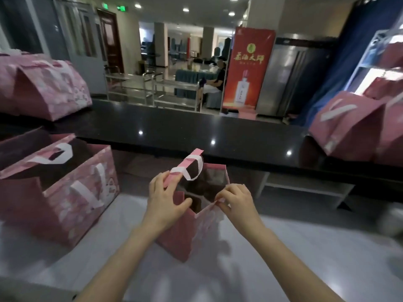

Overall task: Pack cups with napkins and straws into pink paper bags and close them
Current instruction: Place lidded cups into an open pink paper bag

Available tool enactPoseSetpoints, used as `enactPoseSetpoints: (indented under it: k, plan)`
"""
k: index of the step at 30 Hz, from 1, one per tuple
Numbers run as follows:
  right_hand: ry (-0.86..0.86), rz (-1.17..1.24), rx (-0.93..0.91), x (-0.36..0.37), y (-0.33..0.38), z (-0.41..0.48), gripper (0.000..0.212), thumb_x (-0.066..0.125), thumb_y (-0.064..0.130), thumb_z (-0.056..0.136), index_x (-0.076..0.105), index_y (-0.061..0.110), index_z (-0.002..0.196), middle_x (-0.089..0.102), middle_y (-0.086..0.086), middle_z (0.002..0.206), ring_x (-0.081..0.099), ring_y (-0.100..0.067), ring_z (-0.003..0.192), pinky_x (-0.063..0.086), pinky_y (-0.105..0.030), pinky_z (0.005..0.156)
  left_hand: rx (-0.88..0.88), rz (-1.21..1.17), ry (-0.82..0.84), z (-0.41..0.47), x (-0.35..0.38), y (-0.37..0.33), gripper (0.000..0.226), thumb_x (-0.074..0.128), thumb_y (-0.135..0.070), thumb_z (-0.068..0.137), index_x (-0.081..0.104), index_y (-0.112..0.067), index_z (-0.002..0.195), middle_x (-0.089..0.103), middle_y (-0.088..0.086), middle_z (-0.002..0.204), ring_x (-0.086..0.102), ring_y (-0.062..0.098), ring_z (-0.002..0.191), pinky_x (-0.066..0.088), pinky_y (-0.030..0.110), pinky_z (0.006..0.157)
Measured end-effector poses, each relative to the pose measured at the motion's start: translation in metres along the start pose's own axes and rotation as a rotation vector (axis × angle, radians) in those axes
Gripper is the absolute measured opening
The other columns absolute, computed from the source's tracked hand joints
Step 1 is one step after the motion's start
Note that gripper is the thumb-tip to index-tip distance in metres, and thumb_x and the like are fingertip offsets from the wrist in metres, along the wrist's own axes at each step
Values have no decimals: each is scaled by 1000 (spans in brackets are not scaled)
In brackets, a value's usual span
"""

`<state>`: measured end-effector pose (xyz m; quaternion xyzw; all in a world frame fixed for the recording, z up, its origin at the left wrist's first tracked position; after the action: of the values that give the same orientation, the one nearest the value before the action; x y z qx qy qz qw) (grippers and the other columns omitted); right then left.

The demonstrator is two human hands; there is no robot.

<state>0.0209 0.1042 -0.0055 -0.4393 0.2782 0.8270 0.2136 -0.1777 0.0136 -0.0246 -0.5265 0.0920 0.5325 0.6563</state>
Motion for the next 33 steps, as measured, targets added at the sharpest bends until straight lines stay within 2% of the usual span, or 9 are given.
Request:
enactPoseSetpoints:
  k: [5, 8, 13, 18, 21, 27, 31, 33]
  plan:
    - [-59, -94, 165, -65, -72, -69, 6, 76, 19, 79, 72, 20, 83, 64, 2, 88, 56, -21, 96, 45, -43, 92, 145, -167, 130, -15, 67, -88, 72, 72, -38, 77, 41, -33, 142, 20, -10, 143, 9, 7, 135, 15, 25, 109]
    - [-110, -140, 228, -104, -115, -109, 4, 75, 19, 79, 72, 19, 81, 64, 2, 85, 56, -21, 92, 46, -41, 87, 226, -211, 188, -27, 108, -145, 72, 72, -37, 77, 42, -32, 142, 23, -11, 142, 11, 7, 134, 15, 23, 108]
    - [-163, -177, 302, -166, -194, -169, 4, 75, 17, 78, 71, 19, 79, 62, 2, 82, 56, -23, 89, 45, -42, 85, 285, -281, 278, -49, 179, -242, 67, 73, -34, 78, 46, -33, 140, 24, -3, 147, 12, 11, 136, 15, 26, 111]
    - [-173, -179, 312, -213, -266, -215, 8, 79, 15, 72, 72, 17, 74, 62, 0, 76, 59, -25, 83, 49, -48, 80, 289, -290, 352, -67, 240, -323, 49, 64, -42, 74, 60, -36, 122, 22, -2, 148, 10, 16, 138, 12, 27, 111]
    - [-173, -162, 326, -232, -300, -232, 9, 79, 14, 72, 72, 17, 75, 62, -3, 77, 60, -28, 84, 48, -50, 84, 253, -283, 361, -71, 262, -352, 46, 61, -44, 70, 63, -37, 115, 22, -5, 147, 12, 16, 137, 12, 28, 110]
    - [-184, -117, 304, -248, -348, -239, 4, 72, 15, 79, 73, 16, 82, 62, -3, 83, 57, -29, 90, 44, -44, 91, 206, -267, 374, -64, 292, -383, 60, 61, -46, 71, 50, -40, 130, 21, -9, 145, 15, 12, 135, 16, 26, 108]
    - [-197, -55, 285, -245, -369, -230, 7, 71, 18, 80, 73, 18, 87, 62, -1, 89, 56, -26, 94, 43, -43, 93, 157, -280, 389, -46, 309, -390, 66, 62, -44, 74, 45, -37, 138, 22, -14, 139, 19, 11, 134, 21, 27, 110]
    - [-195, -49, 262, -242, -382, -224, 14, 71, 21, 82, 73, 17, 96, 64, -1, 99, 56, -24, 102, 42, -43, 97, 143, -287, 402, -33, 316, -391, 69, 65, -42, 77, 40, -36, 142, 23, -16, 132, 22, 10, 133, 25, 30, 110]
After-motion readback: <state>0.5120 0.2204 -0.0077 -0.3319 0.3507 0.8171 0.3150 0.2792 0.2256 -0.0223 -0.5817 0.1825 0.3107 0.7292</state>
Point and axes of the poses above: each hand's wrist, its own z-axis towards the middle knuckle, its own x-axis out of the palm, y = z × x, the point moved 3 cm from there along z, towards the middle knuckle
